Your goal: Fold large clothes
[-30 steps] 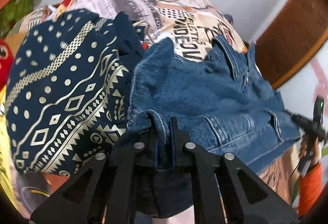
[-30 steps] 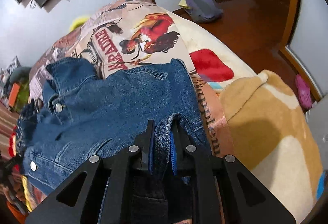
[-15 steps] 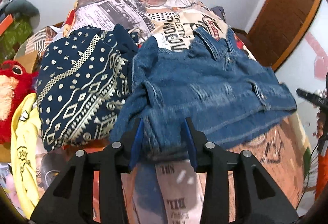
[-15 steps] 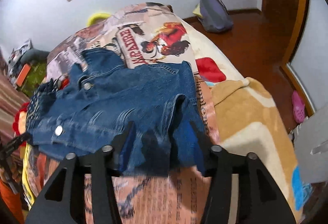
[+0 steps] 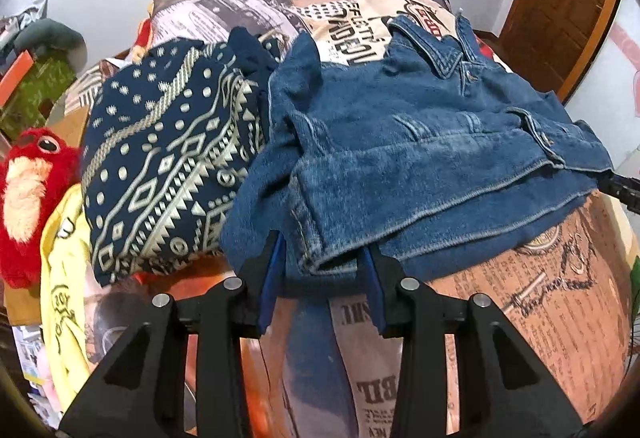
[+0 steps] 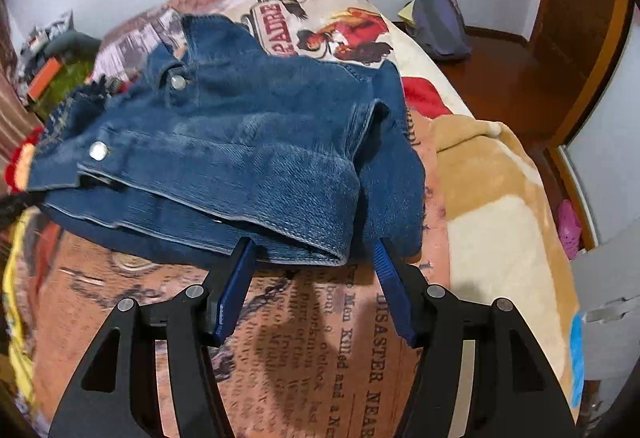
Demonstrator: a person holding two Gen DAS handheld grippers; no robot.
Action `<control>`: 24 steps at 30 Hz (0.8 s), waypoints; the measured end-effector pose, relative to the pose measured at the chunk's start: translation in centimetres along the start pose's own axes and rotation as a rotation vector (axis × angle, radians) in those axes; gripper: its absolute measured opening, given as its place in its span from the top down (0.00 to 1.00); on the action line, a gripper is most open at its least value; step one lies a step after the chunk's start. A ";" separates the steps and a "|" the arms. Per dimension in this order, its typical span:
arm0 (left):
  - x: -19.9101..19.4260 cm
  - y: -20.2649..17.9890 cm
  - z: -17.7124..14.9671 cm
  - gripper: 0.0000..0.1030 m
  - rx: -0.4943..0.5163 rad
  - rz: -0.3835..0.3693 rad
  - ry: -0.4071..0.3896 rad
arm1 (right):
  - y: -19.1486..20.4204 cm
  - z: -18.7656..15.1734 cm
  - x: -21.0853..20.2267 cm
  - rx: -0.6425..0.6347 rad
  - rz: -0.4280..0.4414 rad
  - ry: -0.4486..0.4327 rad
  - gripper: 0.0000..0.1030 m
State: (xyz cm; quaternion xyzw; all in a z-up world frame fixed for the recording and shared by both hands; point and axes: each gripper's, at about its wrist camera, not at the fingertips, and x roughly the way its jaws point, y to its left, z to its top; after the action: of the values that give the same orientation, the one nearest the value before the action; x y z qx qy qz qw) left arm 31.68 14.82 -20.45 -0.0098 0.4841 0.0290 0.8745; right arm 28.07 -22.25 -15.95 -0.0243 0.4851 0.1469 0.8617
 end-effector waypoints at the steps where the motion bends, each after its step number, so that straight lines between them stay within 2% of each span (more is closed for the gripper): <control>1: -0.1 0.0 0.2 0.71 0.003 0.024 -0.012 | 0.1 0.1 0.1 -0.008 -0.014 -0.012 0.45; 2: -0.2 -0.1 0.5 0.73 0.014 0.061 -0.029 | 0.2 0.3 0.1 -0.013 -0.021 -0.022 0.45; 3: -0.3 -0.2 0.7 0.81 0.019 0.072 -0.037 | 0.1 0.4 0.0 -0.017 -0.026 -0.036 0.48; 4: -0.6 -0.2 1.0 0.89 0.024 0.081 -0.056 | 0.1 0.7 -0.1 -0.019 -0.034 -0.055 0.62; 6: -1.3 -0.3 1.8 0.91 0.027 0.086 -0.092 | 0.0 1.4 -0.4 -0.028 -0.050 -0.071 0.82; 7: -1.6 -0.4 2.2 0.91 0.028 0.086 -0.109 | -0.1 1.7 -0.5 -0.026 -0.059 -0.080 0.88; 9: -2.3 -0.5 3.2 0.92 0.030 0.072 -0.130 | -0.3 2.5 -1.1 -0.021 -0.068 -0.103 0.90; 11: -2.6 -0.4 4.8 0.92 0.019 0.017 -0.129 | -0.7 3.7 -1.7 -0.016 -0.058 -0.132 0.90; 14: -2.3 0.2 7.8 0.92 -0.015 -0.017 -0.121 | -1.0 6.9 -2.1 -0.022 -0.061 -0.164 0.90; 17: -1.2 1.4 10.8 0.92 -0.059 -0.031 -0.110 | -1.5 10.2 -1.6 0.015 -0.041 -0.160 0.90; 22: 1.9 3.4 12.9 0.91 -0.165 -0.069 -0.046 | -2.3 13.6 0.8 0.098 -0.007 -0.134 0.90; 23: 3.0 3.7 13.2 0.89 -0.177 -0.075 -0.020 | -2.5 14.0 1.7 0.114 -0.001 -0.115 0.89; 24: 3.9 3.9 13.3 0.80 -0.181 -0.071 -0.003 | -2.7 14.1 2.8 0.123 0.001 -0.081 0.87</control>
State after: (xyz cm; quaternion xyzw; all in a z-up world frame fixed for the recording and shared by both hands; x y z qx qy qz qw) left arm 44.74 19.52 -16.61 -0.1058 0.4776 0.0414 0.8712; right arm 41.90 -21.60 -11.10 0.0352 0.4579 0.1183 0.8804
